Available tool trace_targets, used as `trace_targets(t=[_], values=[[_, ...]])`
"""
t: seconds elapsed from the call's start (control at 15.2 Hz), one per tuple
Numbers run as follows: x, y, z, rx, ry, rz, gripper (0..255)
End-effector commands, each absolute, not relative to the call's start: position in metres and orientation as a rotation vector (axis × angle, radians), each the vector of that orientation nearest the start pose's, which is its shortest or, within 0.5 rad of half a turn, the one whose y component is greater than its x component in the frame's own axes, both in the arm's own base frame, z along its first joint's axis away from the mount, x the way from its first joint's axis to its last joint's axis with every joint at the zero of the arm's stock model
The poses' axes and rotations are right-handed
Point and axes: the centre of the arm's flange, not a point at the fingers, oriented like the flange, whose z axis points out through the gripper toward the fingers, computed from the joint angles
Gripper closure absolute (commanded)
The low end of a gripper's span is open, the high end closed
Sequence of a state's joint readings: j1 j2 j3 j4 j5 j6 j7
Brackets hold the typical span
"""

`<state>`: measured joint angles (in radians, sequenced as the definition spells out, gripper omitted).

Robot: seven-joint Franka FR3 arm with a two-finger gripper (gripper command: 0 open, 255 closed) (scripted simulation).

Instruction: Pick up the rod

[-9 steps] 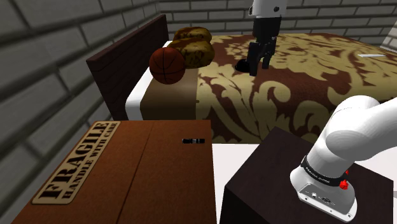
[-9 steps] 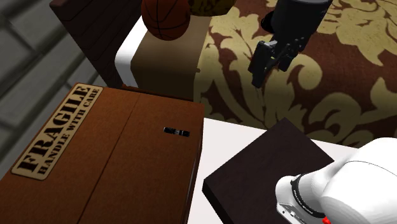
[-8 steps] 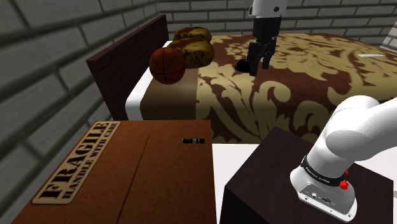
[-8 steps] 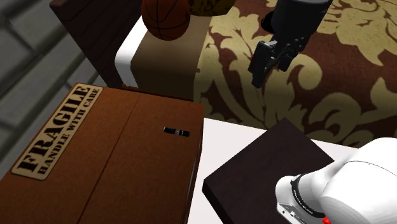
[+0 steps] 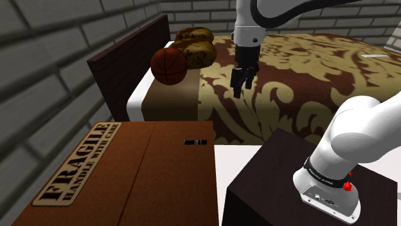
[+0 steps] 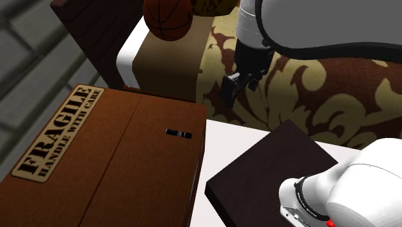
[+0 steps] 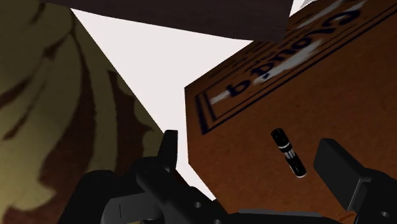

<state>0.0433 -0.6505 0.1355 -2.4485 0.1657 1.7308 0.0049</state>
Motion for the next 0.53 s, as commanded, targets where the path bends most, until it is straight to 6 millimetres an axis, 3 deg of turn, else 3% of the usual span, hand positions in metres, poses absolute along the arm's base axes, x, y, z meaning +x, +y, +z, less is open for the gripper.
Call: trace_targets(t=[0.0, 0.46], values=[[0.347, 0.097, 0.493, -3.057, -0.206, 0.105, 0], [0.373, 0.151, 0.424, -3.043, -0.331, 0.079, 0]])
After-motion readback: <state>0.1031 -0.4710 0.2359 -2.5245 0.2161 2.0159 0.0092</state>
